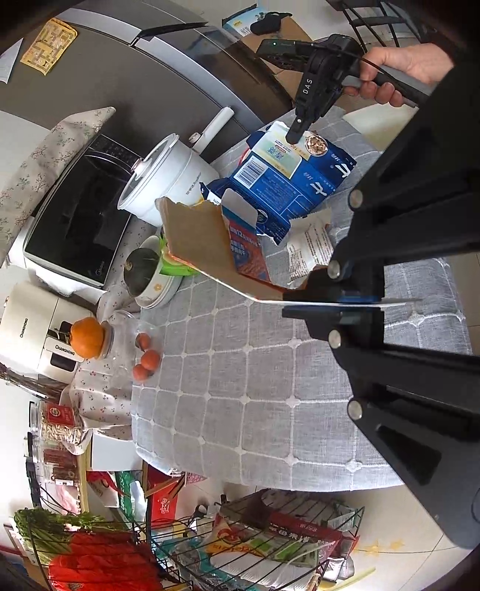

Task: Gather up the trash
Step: 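Grasp the opened blue carton with the right gripper and lift it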

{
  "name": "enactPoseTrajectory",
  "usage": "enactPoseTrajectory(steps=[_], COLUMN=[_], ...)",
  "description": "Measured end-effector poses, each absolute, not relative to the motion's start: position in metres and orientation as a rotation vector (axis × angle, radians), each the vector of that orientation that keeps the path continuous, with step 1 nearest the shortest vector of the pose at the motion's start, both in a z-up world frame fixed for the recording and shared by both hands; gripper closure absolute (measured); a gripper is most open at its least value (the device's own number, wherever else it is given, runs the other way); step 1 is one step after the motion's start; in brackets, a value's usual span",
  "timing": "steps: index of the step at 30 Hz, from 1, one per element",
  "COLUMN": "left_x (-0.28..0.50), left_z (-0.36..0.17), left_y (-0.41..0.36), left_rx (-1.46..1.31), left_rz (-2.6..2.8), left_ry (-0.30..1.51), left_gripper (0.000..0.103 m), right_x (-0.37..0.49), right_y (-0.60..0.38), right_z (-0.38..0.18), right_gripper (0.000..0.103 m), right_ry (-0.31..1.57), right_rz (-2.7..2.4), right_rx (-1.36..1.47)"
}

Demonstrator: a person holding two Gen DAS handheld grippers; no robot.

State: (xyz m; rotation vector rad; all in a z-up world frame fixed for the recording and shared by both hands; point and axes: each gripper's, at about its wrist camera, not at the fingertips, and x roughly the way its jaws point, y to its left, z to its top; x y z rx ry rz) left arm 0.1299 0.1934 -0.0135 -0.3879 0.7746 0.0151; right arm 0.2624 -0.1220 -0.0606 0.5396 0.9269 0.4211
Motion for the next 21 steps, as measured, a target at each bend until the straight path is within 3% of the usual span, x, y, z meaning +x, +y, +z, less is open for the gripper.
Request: enactPoseTrajectory(steps=[21], left_x=[0.144], left_z=[-0.011], left_y=[0.073], left_rx=[-0.314], left_rz=[-0.244], left_ry=[0.822], left_gripper=[0.102], right_x=[0.18], right_y=[-0.278], right_z=[0.006], right_gripper=[0.101], right_ry=[0.83], right_rz=[0.283], right_rx=[0.554])
